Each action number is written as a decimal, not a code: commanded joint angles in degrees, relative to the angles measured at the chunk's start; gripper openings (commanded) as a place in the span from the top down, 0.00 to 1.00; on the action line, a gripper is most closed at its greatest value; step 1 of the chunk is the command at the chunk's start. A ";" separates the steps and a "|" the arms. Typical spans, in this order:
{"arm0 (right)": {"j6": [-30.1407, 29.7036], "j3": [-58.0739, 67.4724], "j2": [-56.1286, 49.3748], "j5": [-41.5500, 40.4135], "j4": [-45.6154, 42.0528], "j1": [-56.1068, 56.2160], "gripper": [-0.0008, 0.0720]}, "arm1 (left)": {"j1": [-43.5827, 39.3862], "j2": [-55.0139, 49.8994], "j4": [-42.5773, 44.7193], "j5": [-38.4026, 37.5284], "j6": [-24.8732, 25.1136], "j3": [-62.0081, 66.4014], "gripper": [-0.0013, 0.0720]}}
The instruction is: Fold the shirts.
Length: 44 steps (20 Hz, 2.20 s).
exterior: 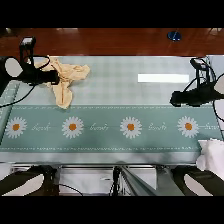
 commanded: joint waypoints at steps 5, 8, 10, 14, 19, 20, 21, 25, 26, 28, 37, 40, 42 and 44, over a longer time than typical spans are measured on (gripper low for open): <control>0.02 0.04 -0.02 -0.79 0.00 -0.02 0.25 | 5.31 -5.55 3.78 22.12 1.49 0.35 0.00; 0.00 0.04 -0.02 -0.74 0.04 -0.02 0.25 | 7.45 -10.56 3.32 24.55 1.46 0.35 0.00; 0.02 0.04 -0.02 -0.79 0.04 -0.02 0.25 | 8.48 -14.29 0.59 25.70 1.49 0.72 0.00; 0.09 0.04 -0.02 -0.79 0.04 -0.02 0.26 | 8.68 -21.70 -0.17 25.86 1.53 3.02 0.00; 0.44 0.04 -0.02 -0.79 0.26 -0.02 0.26 | 8.66 -28.11 -0.17 25.83 1.51 6.38 0.00; 0.66 0.04 -0.02 -0.79 0.26 -0.02 0.26 | 8.63 -29.05 -0.17 25.53 1.51 7.17 0.00; 0.79 0.04 -0.02 -0.79 0.26 -0.02 0.26 | 8.57 -29.70 -0.17 24.59 1.51 8.13 0.07; 0.81 0.04 -0.02 -0.81 0.26 -0.02 0.26 | 8.55 -31.74 -0.17 17.42 1.73 12.31 0.61; 0.81 0.04 -0.02 -0.81 0.26 -0.02 0.26 | 8.55 -32.00 -0.17 15.63 1.75 13.00 0.90; 0.81 0.04 -0.02 -0.79 0.26 -0.02 0.26 | 8.55 -32.04 -0.17 12.31 3.61 14.21 0.94; 0.76 0.04 -0.02 -0.87 0.20 -0.02 0.26 | 8.20 -21.49 -1.64 -0.42 7.32 35.85 0.95; 0.72 0.04 0.00 -0.20 0.20 -0.02 0.26 | 5.99 -11.21 -6.78 -1.31 7.37 40.61 0.95; 0.26 0.07 0.02 1.84 0.17 -0.02 0.26 | 3.13 -3.67 -8.41 -1.84 7.58 41.42 0.95; 0.26 0.42 0.61 5.14 0.11 -0.02 0.26 | -0.98 4.04 -8.59 -2.67 7.61 41.42 0.95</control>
